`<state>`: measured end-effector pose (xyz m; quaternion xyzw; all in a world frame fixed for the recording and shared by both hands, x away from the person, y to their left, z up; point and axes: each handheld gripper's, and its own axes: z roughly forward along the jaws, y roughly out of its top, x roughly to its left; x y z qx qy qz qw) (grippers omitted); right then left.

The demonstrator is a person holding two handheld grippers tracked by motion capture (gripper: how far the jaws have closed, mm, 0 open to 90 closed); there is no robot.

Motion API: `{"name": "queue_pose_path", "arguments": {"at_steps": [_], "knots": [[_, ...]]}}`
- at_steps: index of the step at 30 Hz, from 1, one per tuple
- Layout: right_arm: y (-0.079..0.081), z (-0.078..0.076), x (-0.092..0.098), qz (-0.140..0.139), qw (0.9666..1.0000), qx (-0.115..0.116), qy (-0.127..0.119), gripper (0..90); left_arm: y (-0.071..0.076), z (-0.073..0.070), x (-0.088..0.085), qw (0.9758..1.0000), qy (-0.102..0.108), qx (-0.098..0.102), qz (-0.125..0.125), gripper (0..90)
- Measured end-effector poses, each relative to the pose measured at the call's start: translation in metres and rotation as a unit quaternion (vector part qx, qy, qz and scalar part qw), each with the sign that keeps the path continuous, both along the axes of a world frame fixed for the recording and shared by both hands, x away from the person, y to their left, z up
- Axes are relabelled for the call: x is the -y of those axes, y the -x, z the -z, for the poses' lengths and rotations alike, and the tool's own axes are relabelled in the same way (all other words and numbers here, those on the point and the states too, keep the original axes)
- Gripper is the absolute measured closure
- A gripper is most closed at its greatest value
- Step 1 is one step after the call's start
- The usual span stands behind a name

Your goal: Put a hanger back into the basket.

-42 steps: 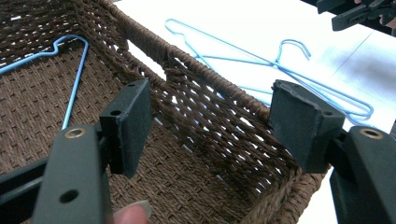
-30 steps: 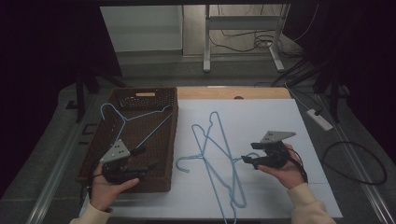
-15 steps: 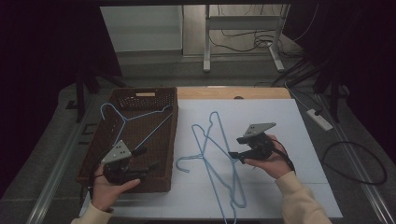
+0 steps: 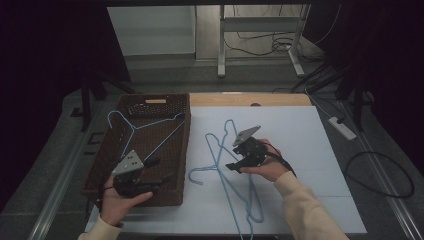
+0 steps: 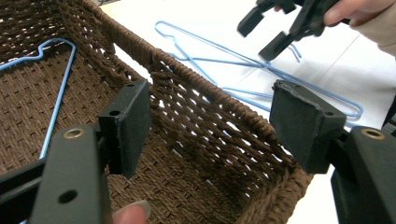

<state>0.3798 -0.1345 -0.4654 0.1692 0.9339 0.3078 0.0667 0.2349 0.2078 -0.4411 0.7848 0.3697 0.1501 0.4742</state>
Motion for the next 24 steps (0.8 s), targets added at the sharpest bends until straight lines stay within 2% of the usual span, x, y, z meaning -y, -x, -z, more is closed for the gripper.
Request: {"name": "queue_pose_path", "arguments": {"at_steps": [1,7,12,19,24], "knots": [[0.000,0.000,0.000,0.000,1.0000,0.000,0.000,34.3,0.000,0.000,0.000,1.0000,0.000,0.000,0.000,30.5],[-0.004,0.005,-0.033,-0.042,0.9987,0.003,0.030,34.8,0.001,-0.001,0.000,1.0000,-0.001,0.001,0.000,30.5],[-0.010,0.012,-0.054,-0.056,0.9973,-0.006,0.047,34.8,0.002,0.000,-0.001,1.0000,-0.002,0.001,-0.001,30.4],[-0.017,0.023,-0.070,-0.077,0.9943,-0.015,0.072,37.0,0.002,-0.001,-0.001,1.0000,-0.001,0.003,-0.001,30.5],[-0.021,0.032,-0.077,-0.086,0.9923,-0.011,0.088,40.9,0.002,0.000,-0.001,1.0000,-0.003,0.001,-0.001,30.5]]}}
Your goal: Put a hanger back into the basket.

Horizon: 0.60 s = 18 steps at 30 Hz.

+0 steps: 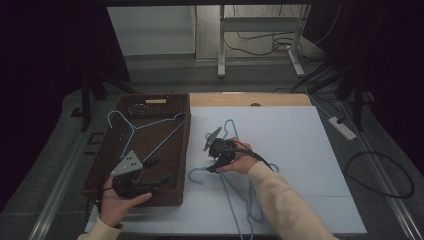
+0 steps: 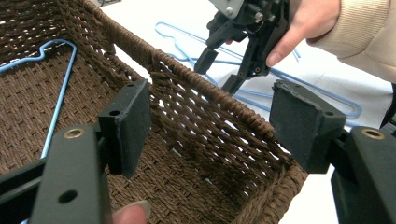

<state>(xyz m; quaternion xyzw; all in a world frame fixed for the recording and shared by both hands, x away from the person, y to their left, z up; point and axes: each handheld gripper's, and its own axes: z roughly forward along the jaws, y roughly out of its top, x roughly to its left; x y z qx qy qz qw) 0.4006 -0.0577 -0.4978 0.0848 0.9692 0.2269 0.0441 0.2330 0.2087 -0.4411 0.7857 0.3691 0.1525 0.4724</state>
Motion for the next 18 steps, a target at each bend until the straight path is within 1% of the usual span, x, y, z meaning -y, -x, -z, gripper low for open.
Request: {"name": "queue_pose_path", "arguments": {"at_steps": [2,3,7,9,10,12,14,15,16,18], "knots": [[-0.001,0.002,-0.003,-0.007,1.0000,-0.001,0.007,45.4,0.000,0.000,0.001,1.0000,0.000,0.000,0.000,30.5],[-0.001,0.002,-0.003,-0.007,1.0000,-0.001,0.007,45.4,0.000,0.000,0.001,1.0000,0.000,0.000,0.000,30.5],[-0.002,0.006,-0.011,-0.026,0.9993,-0.008,0.025,52.0,0.000,0.000,0.001,1.0000,-0.001,0.000,0.002,30.5],[-0.003,0.009,-0.014,-0.032,0.9988,-0.013,0.035,55.2,0.000,0.000,0.002,1.0000,-0.001,0.000,0.002,30.5],[-0.003,0.009,-0.015,-0.034,0.9985,-0.019,0.039,56.1,0.000,0.000,0.002,1.0000,-0.002,0.000,0.003,30.5],[-0.005,0.009,-0.018,-0.040,0.9979,-0.025,0.043,60.8,0.000,0.001,0.002,1.0000,-0.002,0.000,0.004,30.5],[-0.005,0.009,-0.019,-0.043,0.9977,-0.024,0.046,61.9,0.000,0.001,0.001,1.0000,-0.003,-0.001,0.004,30.6],[-0.005,0.008,-0.020,-0.046,0.9974,-0.027,0.049,65.8,0.000,0.001,0.001,1.0000,-0.002,-0.001,0.004,30.6],[-0.005,0.008,-0.021,-0.055,0.9967,-0.028,0.054,72.7,0.000,0.001,0.001,1.0000,-0.001,-0.001,0.004,30.7],[-0.004,0.008,-0.021,-0.065,0.9961,-0.026,0.054,78.7,0.000,0.001,0.001,1.0000,-0.001,-0.001,0.004,30.7]]}}
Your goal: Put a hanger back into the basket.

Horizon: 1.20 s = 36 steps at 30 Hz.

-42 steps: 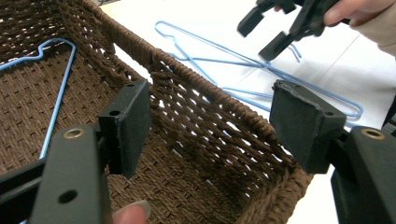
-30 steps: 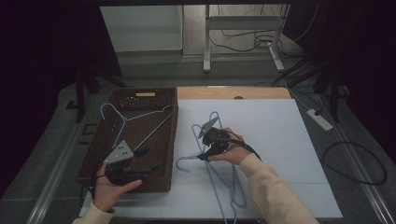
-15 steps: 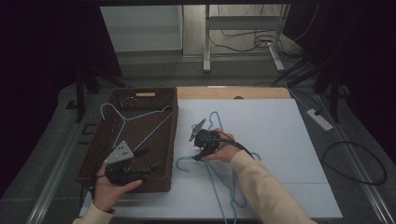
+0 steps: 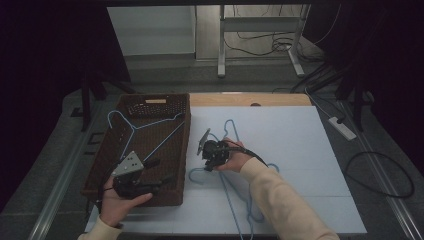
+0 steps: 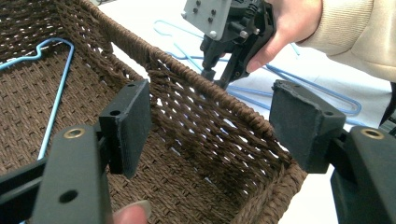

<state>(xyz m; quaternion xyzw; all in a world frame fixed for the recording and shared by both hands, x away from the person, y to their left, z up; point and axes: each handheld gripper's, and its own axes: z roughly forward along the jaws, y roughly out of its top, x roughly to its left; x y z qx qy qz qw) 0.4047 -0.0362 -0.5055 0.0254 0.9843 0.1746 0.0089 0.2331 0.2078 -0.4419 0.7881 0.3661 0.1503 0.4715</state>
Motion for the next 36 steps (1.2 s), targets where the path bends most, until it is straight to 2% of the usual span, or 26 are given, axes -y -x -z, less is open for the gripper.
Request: {"name": "queue_pose_path", "arguments": {"at_steps": [2,7,13,20,25,29,31,32,36], "knots": [[0.002,0.000,-0.001,-0.014,0.9999,0.005,0.003,81.8,0.000,0.000,0.000,1.0000,-0.001,0.000,0.001,30.8],[0.005,-0.001,-0.002,-0.022,0.9996,0.015,0.007,86.2,0.001,0.000,0.001,1.0000,-0.003,0.002,0.001,30.8],[0.002,-0.011,0.007,0.011,0.9996,0.027,-0.007,86.5,0.000,-0.001,0.000,1.0000,-0.002,0.004,-0.001,31.0],[0.000,-0.029,0.026,0.058,0.9967,0.028,-0.049,86.4,0.000,-0.001,0.001,1.0000,-0.003,0.003,0.001,31.2],[0.003,-0.047,0.044,0.089,0.9920,0.038,-0.081,86.4,0.001,-0.001,0.003,1.0000,-0.004,0.003,0.000,31.3],[0.005,-0.063,0.063,0.122,0.9853,0.046,-0.111,86.4,0.001,-0.002,0.004,1.0000,-0.002,0.003,0.001,31.3],[0.006,-0.066,0.066,0.127,0.9840,0.048,-0.116,86.6,0.001,-0.002,0.004,1.0000,-0.003,0.003,0.002,31.3],[0.008,-0.072,0.074,0.138,0.9805,0.053,-0.129,86.8,0.001,-0.002,0.005,1.0000,-0.002,0.003,0.002,31.3],[0.014,-0.082,0.089,0.159,0.9741,0.061,-0.149,86.9,0.001,-0.002,0.007,1.0000,-0.002,0.003,0.004,31.3]]}}
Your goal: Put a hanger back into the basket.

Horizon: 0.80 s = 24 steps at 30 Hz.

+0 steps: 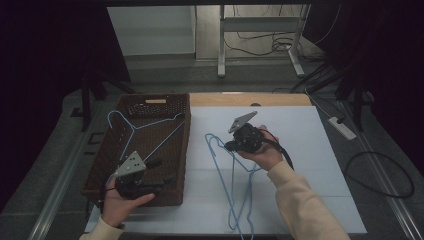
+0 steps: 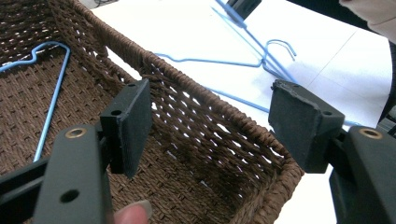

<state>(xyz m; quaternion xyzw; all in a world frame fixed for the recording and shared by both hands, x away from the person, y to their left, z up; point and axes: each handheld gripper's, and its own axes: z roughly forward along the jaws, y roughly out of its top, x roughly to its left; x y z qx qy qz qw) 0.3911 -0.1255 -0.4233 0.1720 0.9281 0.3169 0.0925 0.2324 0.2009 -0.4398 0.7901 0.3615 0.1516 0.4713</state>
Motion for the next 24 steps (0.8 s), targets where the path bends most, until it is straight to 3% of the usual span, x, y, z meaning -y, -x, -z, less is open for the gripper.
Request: {"name": "queue_pose_path", "arguments": {"at_steps": [13,24], "knots": [[0.013,-0.011,0.029,0.054,0.9967,0.006,-0.059,87.0,-0.001,-0.006,0.022,0.9996,0.006,-0.010,0.025,31.5],[0.021,-0.028,0.033,0.081,0.9932,0.023,-0.081,87.0,-0.009,-0.016,0.056,0.9980,0.011,-0.032,0.053,31.7]]}}
